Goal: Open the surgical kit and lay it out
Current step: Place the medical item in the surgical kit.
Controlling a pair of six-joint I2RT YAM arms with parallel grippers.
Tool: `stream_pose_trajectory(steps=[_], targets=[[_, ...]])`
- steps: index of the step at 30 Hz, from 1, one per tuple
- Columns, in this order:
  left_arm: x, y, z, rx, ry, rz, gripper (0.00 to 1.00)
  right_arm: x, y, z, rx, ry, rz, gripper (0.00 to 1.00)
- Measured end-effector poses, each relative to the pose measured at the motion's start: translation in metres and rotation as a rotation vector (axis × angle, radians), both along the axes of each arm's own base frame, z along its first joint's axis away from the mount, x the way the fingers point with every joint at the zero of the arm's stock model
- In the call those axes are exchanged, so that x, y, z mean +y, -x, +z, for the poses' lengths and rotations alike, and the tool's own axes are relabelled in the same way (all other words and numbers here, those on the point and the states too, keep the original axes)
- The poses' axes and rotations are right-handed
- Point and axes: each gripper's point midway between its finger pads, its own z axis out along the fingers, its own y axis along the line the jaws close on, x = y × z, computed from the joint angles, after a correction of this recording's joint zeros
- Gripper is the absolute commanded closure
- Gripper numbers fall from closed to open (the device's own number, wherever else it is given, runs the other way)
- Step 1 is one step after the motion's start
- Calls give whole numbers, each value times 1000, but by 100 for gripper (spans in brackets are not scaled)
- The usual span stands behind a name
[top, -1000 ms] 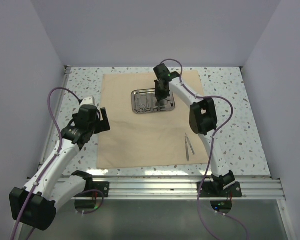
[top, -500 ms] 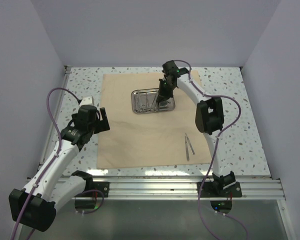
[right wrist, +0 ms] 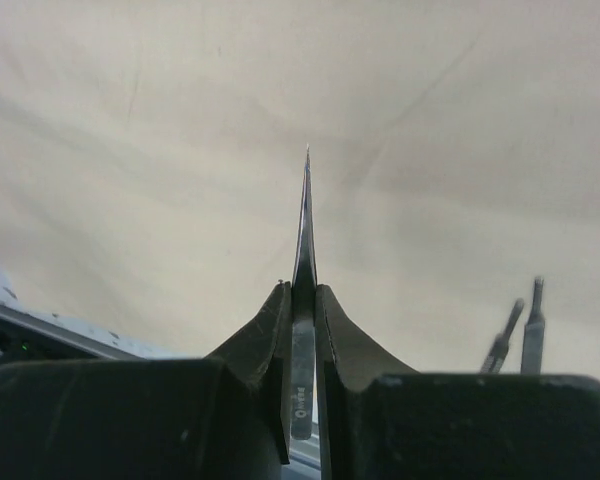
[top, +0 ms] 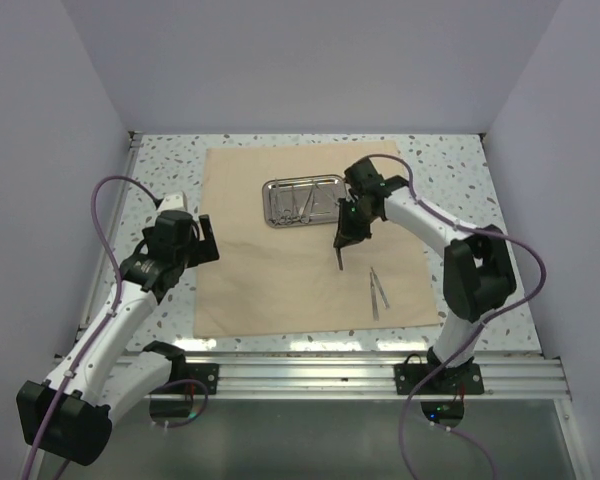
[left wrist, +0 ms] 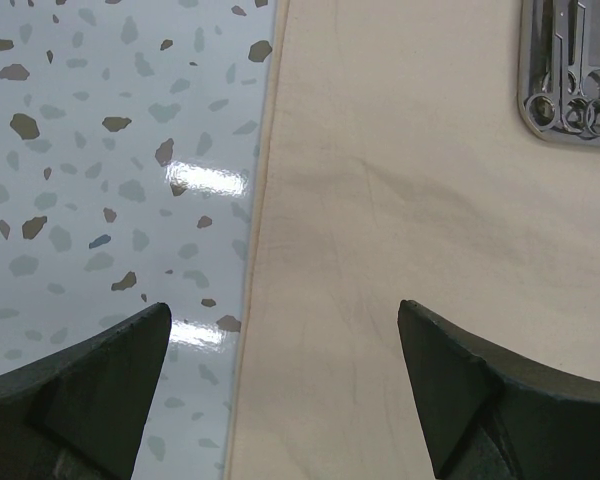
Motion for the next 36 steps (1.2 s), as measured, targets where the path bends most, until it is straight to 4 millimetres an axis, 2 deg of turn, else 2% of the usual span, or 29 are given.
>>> stream_pose_trajectory(steps=[4, 7, 11, 13, 17, 19, 20, 21, 24, 32, 34, 36], targets=[[0, 0, -1, 3, -1, 0, 0, 10, 47, 5, -48, 15, 65, 100], [0, 0, -3, 12, -3, -1, 0, 22, 74, -8, -50, 26, 106, 100], [-1, 0, -4, 17, -4, -2, 1, 25, 95, -33, -33, 73, 101, 100], [-1, 0, -4, 17, -4, -2, 1, 24, 95, -38, -42, 92, 83, 100], [-1, 0, -4, 17, -5, -2, 0, 27, 82, -46, -81, 108, 45, 100], [-1, 0, -4, 17, -5, -3, 0, 28, 78, -51, -81, 122, 37, 88], [-1, 0, -4, 16, -5, -3, 0, 28, 78, -54, -76, 127, 37, 77], [-1, 0, -4, 16, -5, -4, 0, 30, 78, -55, -71, 128, 35, 70], [-1, 0, -4, 16, -5, -3, 0, 33, 78, -56, -67, 129, 39, 60], [-1, 0, -4, 16, -5, -3, 0, 35, 80, -43, -56, 142, 52, 54], [-1, 0, -4, 16, -5, -3, 0, 38, 74, -31, -72, 142, 54, 53], [-1, 0, -4, 16, -5, -3, 0, 45, 60, -10, -121, 135, 57, 53]])
